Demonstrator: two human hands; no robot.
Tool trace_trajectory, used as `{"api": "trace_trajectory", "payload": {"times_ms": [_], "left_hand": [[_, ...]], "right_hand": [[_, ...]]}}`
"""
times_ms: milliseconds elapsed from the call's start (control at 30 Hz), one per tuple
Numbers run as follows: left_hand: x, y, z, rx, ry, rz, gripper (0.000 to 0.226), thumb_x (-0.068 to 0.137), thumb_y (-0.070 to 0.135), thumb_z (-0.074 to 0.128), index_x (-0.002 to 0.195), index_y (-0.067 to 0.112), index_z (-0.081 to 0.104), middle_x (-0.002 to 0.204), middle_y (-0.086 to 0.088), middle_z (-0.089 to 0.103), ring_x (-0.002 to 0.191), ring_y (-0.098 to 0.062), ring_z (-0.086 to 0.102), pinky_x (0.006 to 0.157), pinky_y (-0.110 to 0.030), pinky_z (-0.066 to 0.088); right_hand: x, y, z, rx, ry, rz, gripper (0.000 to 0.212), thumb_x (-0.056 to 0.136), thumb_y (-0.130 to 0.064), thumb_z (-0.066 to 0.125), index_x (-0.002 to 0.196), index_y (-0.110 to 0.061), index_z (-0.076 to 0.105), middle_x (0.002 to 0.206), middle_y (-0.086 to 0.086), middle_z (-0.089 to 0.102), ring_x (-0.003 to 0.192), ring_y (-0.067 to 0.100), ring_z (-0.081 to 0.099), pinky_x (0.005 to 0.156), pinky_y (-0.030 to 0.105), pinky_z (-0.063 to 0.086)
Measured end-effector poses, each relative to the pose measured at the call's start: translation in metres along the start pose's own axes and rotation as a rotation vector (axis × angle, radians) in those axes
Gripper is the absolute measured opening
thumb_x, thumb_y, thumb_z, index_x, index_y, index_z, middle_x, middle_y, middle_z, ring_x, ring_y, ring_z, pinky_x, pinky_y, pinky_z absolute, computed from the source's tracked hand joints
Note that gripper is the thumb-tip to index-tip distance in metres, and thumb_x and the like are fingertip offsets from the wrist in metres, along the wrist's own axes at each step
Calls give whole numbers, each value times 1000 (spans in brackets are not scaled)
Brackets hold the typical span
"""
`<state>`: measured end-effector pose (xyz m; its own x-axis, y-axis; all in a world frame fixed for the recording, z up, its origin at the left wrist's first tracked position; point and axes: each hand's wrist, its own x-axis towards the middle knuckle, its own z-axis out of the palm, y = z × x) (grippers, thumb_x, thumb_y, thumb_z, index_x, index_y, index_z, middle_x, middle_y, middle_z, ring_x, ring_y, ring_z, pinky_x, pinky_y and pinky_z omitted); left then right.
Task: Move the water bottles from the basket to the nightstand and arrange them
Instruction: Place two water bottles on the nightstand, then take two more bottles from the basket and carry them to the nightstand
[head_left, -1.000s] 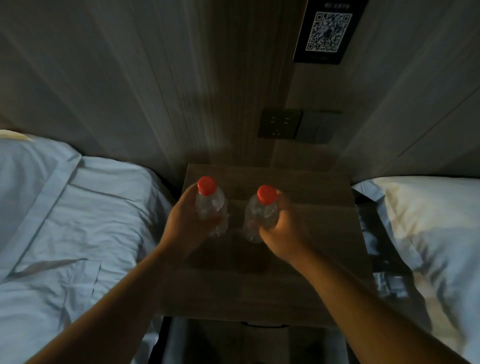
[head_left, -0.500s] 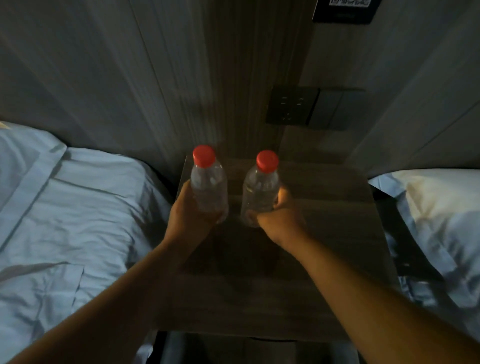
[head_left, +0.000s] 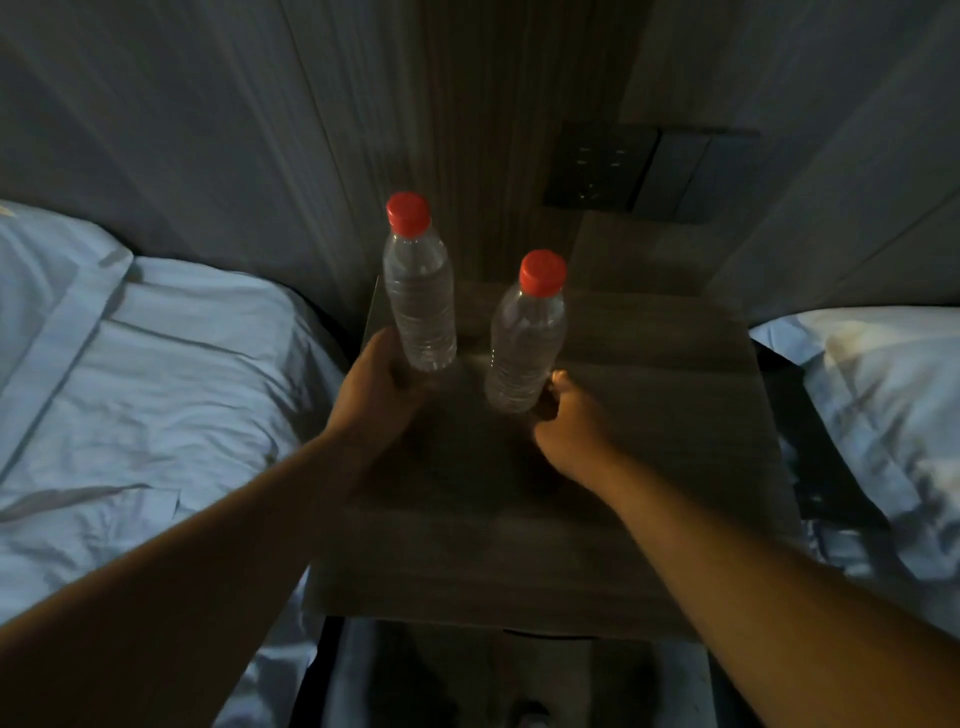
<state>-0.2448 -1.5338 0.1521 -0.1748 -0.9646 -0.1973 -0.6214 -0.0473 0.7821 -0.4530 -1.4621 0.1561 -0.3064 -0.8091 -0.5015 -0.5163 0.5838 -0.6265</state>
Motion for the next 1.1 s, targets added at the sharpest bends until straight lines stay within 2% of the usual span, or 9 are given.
{"api": "trace_trajectory", "payload": {"times_ms": [133,267,400,467,533,700,800,1000,1100], "left_hand": [[-54,-29,4,141,-37,-37,50,81,41,70,126,34,50,120,12,57,106,-6,56,92,-32,49],[-92,-28,-14,303,-217,79,29,87,38,63,115,38,56,99,24,52,87,2,54,76,-20,42],[-134,-4,-43,472,-371,330,33,83,45,49,104,25,65,95,-2,71,84,-19,69,71,-31,55],[-161,19,-56,384,-326,397,18,81,24,62,99,24,63,86,-2,72,84,-15,64,67,-18,48],[-185,47,-68,366,-321,386,25,78,23,61,100,13,67,88,-10,74,91,-18,59,70,-16,42],[-249,104,-93,78,-413,-62,25,94,17,59,114,3,66,98,-2,60,107,-29,62,80,-22,39],[-295,145,-112,-64,-378,-49,10,85,28,68,95,29,71,86,8,67,96,-22,63,77,-20,48],[-360,203,-120,-214,-482,24,18,81,18,72,87,34,72,94,8,75,89,-9,71,83,-34,56],[-379,222,-114,-258,-495,18,24,64,42,71,88,42,74,98,-1,75,95,-18,70,89,-43,54]], "right_hand": [[-34,26,1,-159,21,-111,59,87,-32,62,139,-29,36,139,-2,45,123,18,49,99,40,47],[-79,42,-3,-323,-116,-142,44,88,-34,60,130,-26,48,128,-2,52,112,17,54,95,35,48],[-133,40,-16,-432,-138,-217,33,83,-33,62,114,-22,60,115,2,62,104,24,60,87,31,48],[-166,34,-27,-371,-127,-214,30,81,-32,63,109,-22,62,109,3,66,101,25,63,85,34,52],[-198,28,-43,-279,-73,-154,31,83,-33,63,111,-23,62,111,0,67,101,21,63,87,35,53],[-286,11,-88,270,34,17,12,84,-28,66,96,-25,67,97,-1,72,95,15,68,90,42,54],[-343,-1,-116,489,42,17,13,75,-35,64,85,-29,68,94,2,73,91,17,68,91,47,54],[-431,-5,-163,601,25,-126,9,84,-17,64,91,-22,68,91,-1,72,87,6,67,77,19,53],[-454,10,-175,558,23,-101,12,86,-10,64,92,-19,69,91,0,72,81,-1,65,71,12,49]]}}
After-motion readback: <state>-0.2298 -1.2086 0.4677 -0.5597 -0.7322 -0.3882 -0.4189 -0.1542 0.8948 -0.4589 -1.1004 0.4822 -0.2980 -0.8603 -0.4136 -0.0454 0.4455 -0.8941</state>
